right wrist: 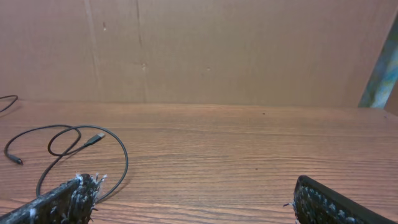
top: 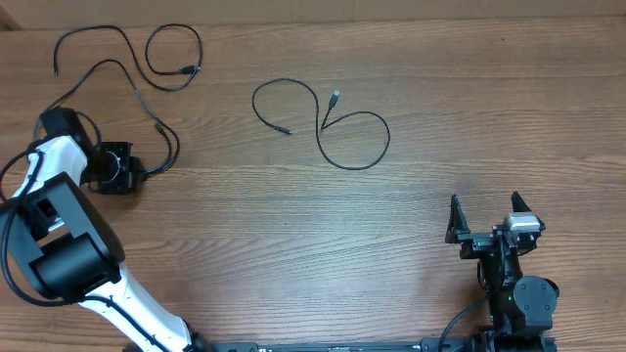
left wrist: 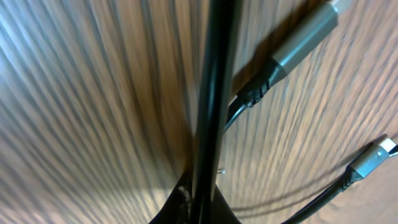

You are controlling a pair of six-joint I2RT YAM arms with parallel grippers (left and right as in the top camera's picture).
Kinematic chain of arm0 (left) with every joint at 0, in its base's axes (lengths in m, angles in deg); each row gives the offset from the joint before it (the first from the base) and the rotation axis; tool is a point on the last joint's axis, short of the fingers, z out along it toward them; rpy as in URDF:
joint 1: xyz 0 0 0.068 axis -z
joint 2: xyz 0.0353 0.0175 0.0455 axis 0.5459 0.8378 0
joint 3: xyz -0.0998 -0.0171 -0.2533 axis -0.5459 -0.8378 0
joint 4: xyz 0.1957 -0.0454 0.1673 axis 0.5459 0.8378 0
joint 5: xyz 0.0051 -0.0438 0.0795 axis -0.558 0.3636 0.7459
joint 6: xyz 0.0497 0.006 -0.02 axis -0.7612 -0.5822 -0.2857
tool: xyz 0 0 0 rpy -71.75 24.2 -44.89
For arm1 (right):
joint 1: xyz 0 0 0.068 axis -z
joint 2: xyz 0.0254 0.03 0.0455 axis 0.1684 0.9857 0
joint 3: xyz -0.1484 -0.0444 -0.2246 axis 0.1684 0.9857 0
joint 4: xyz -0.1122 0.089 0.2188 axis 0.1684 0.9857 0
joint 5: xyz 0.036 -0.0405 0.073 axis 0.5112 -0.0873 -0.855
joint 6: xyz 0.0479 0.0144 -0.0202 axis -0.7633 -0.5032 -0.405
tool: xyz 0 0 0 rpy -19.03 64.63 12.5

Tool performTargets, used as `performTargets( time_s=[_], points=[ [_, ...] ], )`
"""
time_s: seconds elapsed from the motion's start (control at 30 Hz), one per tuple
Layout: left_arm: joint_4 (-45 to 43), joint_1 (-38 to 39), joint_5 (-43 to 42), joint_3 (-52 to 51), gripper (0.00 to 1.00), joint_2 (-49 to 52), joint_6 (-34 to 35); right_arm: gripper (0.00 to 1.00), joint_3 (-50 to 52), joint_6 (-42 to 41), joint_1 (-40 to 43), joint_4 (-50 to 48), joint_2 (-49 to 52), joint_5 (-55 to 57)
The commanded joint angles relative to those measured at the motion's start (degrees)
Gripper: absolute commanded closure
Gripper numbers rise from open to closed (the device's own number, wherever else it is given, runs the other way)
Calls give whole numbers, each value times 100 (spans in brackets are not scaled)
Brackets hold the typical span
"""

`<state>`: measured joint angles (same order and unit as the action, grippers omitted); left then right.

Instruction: Untangle cables

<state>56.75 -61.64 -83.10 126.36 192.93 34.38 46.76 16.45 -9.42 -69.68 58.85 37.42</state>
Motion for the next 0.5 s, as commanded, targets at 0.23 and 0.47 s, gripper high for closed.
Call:
performTargets(
  time_s=[0.23, 0.47],
  points=[
    [-769, 177, -391, -83, 95, 138, 925, 0, 59, -15, -26, -35, -42, 9],
    [-651, -7, -385, -83, 93, 136, 905, 0, 59, -15, -26, -33, -42, 9]
  ],
)
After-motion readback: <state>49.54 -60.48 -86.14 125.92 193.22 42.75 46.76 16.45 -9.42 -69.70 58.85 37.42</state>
